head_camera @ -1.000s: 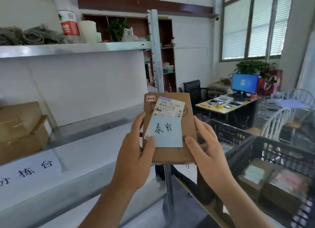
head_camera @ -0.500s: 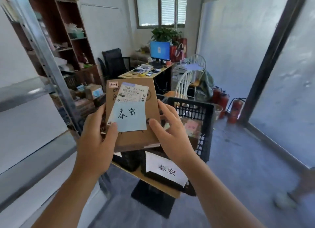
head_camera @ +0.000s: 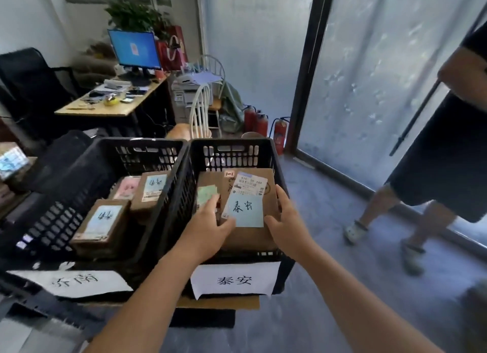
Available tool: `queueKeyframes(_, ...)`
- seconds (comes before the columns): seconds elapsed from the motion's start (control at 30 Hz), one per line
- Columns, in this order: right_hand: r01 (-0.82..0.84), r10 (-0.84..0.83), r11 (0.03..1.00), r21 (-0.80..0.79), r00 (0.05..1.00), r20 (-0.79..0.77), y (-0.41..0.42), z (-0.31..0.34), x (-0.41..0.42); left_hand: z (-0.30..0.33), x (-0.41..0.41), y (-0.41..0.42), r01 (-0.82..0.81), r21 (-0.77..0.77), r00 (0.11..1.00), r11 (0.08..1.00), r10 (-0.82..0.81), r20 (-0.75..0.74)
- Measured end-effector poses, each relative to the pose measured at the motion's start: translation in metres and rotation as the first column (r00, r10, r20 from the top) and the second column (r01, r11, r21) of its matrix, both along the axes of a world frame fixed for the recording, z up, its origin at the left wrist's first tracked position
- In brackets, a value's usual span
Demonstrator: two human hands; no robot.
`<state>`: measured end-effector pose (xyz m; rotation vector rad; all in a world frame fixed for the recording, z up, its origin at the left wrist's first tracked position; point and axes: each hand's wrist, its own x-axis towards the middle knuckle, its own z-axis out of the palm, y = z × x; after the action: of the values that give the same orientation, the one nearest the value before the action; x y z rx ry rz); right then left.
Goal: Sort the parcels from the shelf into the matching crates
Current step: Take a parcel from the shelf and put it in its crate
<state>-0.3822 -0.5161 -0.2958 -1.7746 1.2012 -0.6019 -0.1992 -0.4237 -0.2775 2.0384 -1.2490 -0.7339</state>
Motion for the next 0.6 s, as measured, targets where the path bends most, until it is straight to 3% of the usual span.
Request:
queueKeyframes(0.27, -0.071, 0.114, 0.986, 0.150, 0.945, -0.308, -0.064, -0.047, 0.043, -0.058, 0.022, -0.072, 0.023, 0.240, 0.999, 0.971, -0.016, -0.030)
queueKeyframes(0.6, -0.013, 0.170, 0.936, 0.353, 0.893, -0.418, -0.099, -0.105, 0.073, -0.128, 0.047, -0.111, 0.026, 0.424, 1.000, 0.905, -0.023, -0.013)
